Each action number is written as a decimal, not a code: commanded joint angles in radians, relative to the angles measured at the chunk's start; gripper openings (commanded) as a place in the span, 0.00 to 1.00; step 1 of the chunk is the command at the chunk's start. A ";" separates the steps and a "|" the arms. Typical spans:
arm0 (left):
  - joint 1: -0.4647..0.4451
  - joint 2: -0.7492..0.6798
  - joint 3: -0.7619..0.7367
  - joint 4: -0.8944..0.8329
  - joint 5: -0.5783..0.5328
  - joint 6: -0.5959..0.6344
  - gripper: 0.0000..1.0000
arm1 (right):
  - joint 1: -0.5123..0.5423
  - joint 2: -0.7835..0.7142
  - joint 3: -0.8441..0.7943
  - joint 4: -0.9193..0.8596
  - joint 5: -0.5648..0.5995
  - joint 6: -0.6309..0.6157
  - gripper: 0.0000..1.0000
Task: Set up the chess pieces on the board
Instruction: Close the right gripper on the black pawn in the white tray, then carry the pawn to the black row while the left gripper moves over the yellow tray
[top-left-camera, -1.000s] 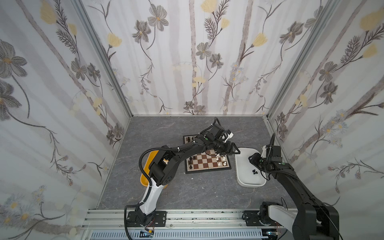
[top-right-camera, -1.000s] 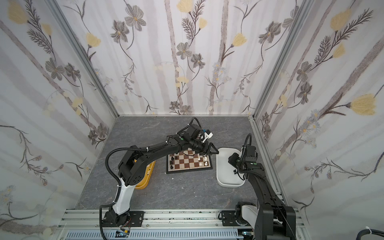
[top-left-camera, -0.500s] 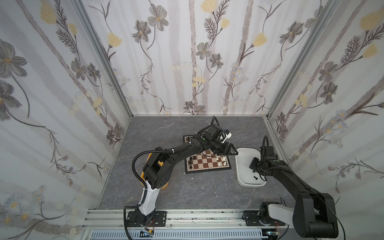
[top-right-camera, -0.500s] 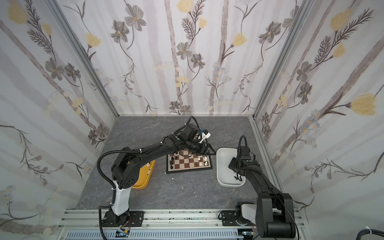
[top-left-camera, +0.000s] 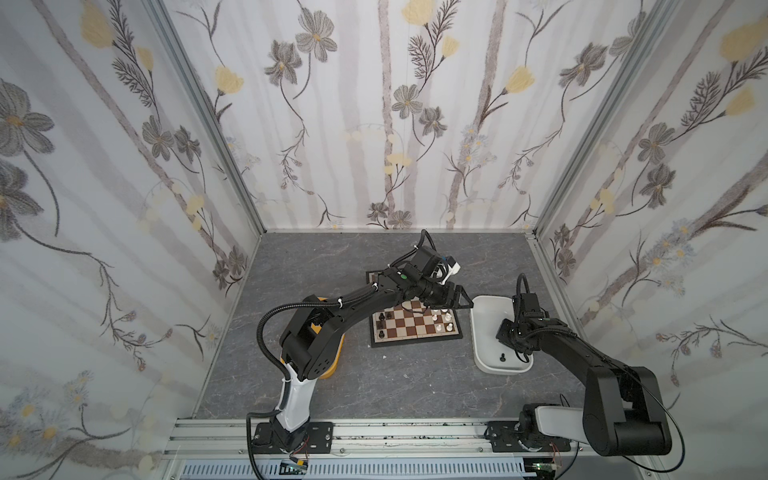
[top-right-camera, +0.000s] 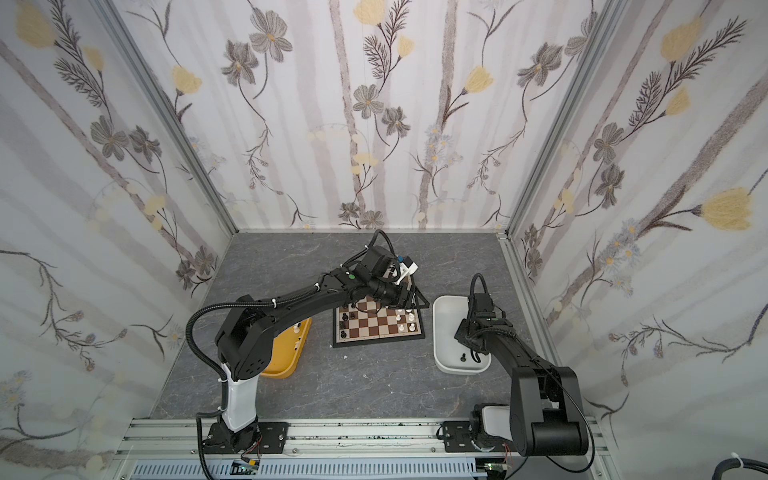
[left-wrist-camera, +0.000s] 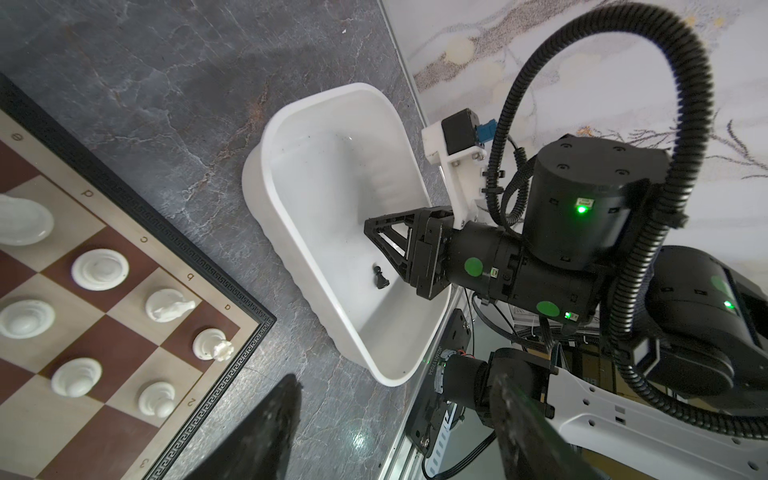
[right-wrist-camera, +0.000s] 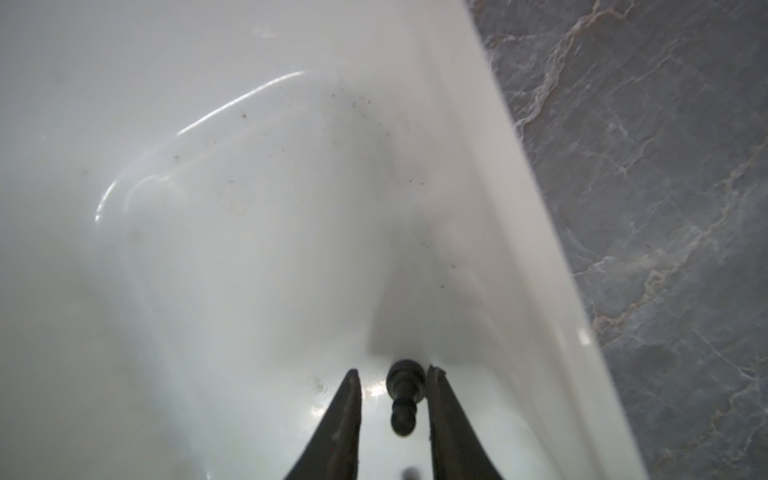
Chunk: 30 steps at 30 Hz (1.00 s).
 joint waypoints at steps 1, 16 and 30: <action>0.006 -0.013 -0.002 0.018 -0.007 -0.002 0.73 | 0.003 0.009 -0.001 0.038 0.018 0.006 0.24; 0.121 -0.230 -0.168 0.066 -0.062 -0.014 1.00 | 0.041 -0.065 0.052 -0.032 0.065 -0.018 0.00; 0.433 -0.747 -0.619 -0.125 -0.143 0.023 1.00 | 0.690 0.235 0.658 -0.175 0.116 -0.090 0.00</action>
